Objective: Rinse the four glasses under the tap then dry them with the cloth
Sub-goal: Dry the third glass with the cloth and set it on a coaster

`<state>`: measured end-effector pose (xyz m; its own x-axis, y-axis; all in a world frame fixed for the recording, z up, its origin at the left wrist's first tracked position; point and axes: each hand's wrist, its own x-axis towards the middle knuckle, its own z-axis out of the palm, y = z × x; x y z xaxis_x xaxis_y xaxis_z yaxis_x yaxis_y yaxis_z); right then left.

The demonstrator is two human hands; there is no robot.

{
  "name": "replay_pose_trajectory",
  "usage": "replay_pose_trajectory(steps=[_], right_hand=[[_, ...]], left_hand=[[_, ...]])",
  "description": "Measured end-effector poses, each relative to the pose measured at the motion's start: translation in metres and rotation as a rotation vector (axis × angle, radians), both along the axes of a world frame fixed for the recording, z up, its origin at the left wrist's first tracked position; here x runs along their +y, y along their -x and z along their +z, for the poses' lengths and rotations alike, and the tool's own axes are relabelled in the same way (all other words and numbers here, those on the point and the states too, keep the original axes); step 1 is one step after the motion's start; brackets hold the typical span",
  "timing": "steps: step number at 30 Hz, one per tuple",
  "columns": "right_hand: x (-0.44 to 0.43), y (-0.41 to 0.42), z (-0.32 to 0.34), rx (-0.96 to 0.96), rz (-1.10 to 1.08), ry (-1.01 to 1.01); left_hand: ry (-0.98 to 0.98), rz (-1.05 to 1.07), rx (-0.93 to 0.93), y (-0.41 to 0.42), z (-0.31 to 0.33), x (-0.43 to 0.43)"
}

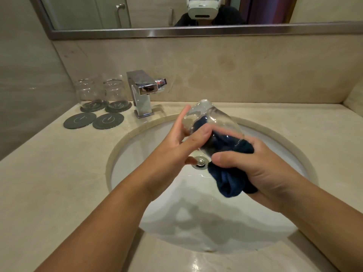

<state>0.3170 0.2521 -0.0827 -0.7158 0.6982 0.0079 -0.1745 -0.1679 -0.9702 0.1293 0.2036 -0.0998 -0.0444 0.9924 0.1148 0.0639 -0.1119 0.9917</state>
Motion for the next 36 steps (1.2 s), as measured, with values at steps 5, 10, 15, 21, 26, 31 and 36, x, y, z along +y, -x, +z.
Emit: replay_pose_trajectory(steps=[5, 10, 15, 21, 26, 31, 36], right_hand=[[-0.006, 0.001, -0.001, -0.175, -0.116, -0.225], [-0.001, -0.002, 0.003, -0.062, 0.015, -0.014], [0.004, -0.008, 0.003, 0.039, 0.151, 0.030], [0.004, -0.002, -0.002, -0.059, -0.074, -0.070], [-0.005, 0.002, -0.001, -0.188, -0.143, -0.231], [0.000, 0.000, 0.003, -0.052, -0.047, -0.033], [0.005, -0.007, 0.002, 0.084, 0.170, 0.054]], left_hand=[[0.001, 0.056, 0.043, -0.003, -0.004, 0.003], [-0.013, -0.005, 0.035, 0.001, -0.001, 0.000], [-0.025, -0.031, -0.045, 0.003, -0.001, 0.001], [-0.021, -0.035, -0.035, 0.000, -0.001, -0.001], [0.023, 0.054, 0.040, -0.003, -0.004, 0.002], [0.030, 0.026, 0.008, 0.005, -0.003, 0.000], [-0.009, -0.078, -0.028, 0.004, 0.002, -0.003]])
